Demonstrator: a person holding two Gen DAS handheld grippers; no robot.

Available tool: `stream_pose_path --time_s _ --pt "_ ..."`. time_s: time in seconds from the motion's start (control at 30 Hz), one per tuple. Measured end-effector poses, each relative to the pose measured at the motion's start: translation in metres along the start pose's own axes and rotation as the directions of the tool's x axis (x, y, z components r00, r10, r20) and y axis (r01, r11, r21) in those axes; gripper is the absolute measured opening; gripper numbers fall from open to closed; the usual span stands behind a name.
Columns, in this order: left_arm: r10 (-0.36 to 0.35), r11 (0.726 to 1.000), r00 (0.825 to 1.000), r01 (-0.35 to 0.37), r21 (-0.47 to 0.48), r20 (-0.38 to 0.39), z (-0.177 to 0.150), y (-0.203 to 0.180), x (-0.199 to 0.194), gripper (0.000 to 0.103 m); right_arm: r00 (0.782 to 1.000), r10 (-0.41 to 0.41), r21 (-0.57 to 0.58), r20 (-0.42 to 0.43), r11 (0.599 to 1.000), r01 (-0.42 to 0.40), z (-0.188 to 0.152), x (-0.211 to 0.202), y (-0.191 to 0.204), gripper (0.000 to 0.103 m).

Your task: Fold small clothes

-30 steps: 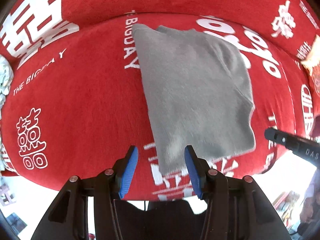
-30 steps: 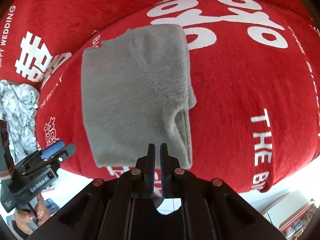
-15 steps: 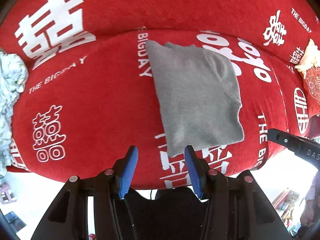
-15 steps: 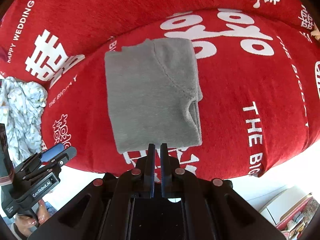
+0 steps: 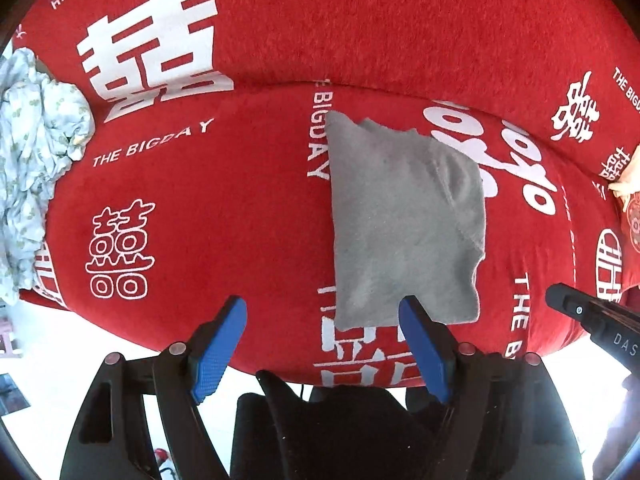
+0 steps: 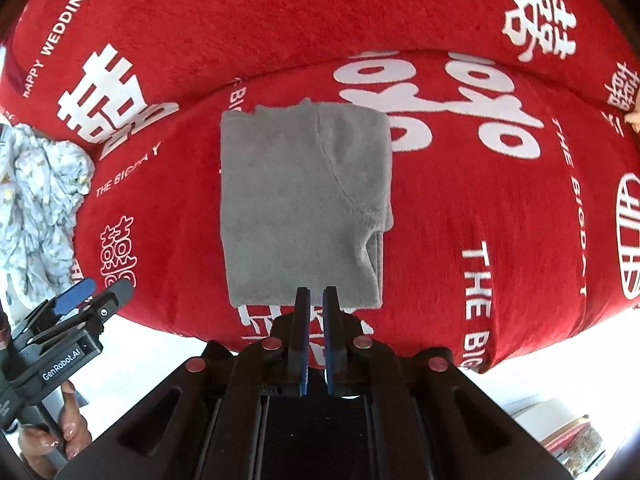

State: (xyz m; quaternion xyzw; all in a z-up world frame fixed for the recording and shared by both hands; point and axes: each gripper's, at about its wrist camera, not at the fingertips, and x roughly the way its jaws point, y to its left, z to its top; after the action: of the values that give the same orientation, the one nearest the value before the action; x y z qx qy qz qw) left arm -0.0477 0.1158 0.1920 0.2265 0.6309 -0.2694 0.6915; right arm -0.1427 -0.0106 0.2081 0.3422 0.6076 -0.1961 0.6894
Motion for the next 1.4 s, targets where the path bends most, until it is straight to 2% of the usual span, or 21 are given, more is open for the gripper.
stream_pose_path --time_s 0.07,0.1,0.13,0.23,0.27,0.3,0.33,0.5,0.53,0.6,0.7,0.73,0.8,0.93,1.1,1.4 --pt "0.004 1.0 1.0 -0.004 0.007 -0.001 0.002 -0.004 -0.001 0.079 1.0 -0.014 -0.021 0.014 1.0 0.015 0.004 -0.004 0.002 0.024" --pt "0.003 1.0 1.0 -0.003 0.01 -0.003 0.003 -0.005 -0.002 0.079 0.999 -0.03 -0.035 0.025 0.999 0.03 0.006 -0.007 0.004 0.041" --pt "0.002 1.0 1.0 -0.002 0.012 -0.004 0.005 -0.008 -0.002 0.079 0.999 -0.038 -0.043 0.035 0.998 0.04 0.008 -0.009 0.005 0.054" --pt "0.006 1.0 1.0 -0.006 0.019 -0.006 0.008 -0.013 -0.003 0.079 0.996 -0.066 -0.062 0.051 0.996 0.07 0.011 -0.013 0.008 0.062" --pt "0.01 1.0 1.0 -0.009 0.024 -0.005 0.009 -0.015 -0.003 0.079 0.996 -0.072 -0.059 0.05 0.995 0.075 0.013 -0.014 0.008 0.068" --pt "0.016 0.999 1.0 -0.016 0.03 -0.004 0.011 -0.018 -0.003 0.079 0.996 -0.075 -0.055 0.049 0.995 0.078 0.014 -0.014 0.008 0.08" --pt "0.019 0.999 1.0 -0.019 0.033 -0.003 0.012 -0.019 -0.004 0.079 0.996 -0.075 -0.054 0.051 0.996 0.078 0.014 -0.015 0.008 0.083" --pt "0.007 0.999 1.0 -0.007 0.031 0.007 0.017 -0.021 -0.007 0.079 0.992 -0.113 -0.067 0.052 0.991 0.116 0.017 -0.015 0.01 0.086" --pt "0.0 1.0 1.0 0.0 0.031 0.009 0.017 -0.021 -0.007 0.085 0.991 -0.123 -0.066 0.056 0.99 0.127 0.017 -0.015 0.01 0.089" --pt "-0.005 1.0 1.0 0.005 0.022 0.02 0.02 -0.021 -0.009 0.103 0.989 -0.133 -0.065 0.07 0.988 0.138 0.017 -0.017 0.01 0.09" --pt "0.003 1.0 0.999 -0.004 0.025 0.032 0.021 -0.021 -0.012 0.103 0.988 -0.131 -0.059 0.085 0.989 0.136 0.019 -0.019 0.01 0.09" --pt "0.006 1.0 1.0 -0.006 0.026 0.031 0.022 -0.021 -0.012 0.103 0.988 -0.128 -0.053 0.086 0.99 0.133 0.019 -0.019 0.009 0.1" --pt "0.014 1.0 0.999 -0.015 0.026 0.032 0.022 -0.021 -0.012 0.103 0.988 -0.121 -0.045 0.095 0.991 0.126 0.019 -0.02 0.008 0.103" --pt "0.043 0.999 0.998 -0.044 0.028 0.037 0.023 -0.02 -0.014 0.103 0.987 -0.12 -0.033 0.108 0.992 0.124 0.019 -0.022 0.007 0.103" --pt "0.017 1.0 0.999 -0.017 0.016 0.031 0.023 -0.017 -0.015 0.103 0.984 -0.146 -0.046 0.107 0.987 0.151 0.019 -0.024 0.009 0.103" --pt "0.045 0.999 0.998 -0.046 0.023 0.038 0.019 -0.019 -0.018 0.103 0.978 -0.17 -0.082 0.119 0.98 0.18 0.017 -0.028 0.016 0.103"
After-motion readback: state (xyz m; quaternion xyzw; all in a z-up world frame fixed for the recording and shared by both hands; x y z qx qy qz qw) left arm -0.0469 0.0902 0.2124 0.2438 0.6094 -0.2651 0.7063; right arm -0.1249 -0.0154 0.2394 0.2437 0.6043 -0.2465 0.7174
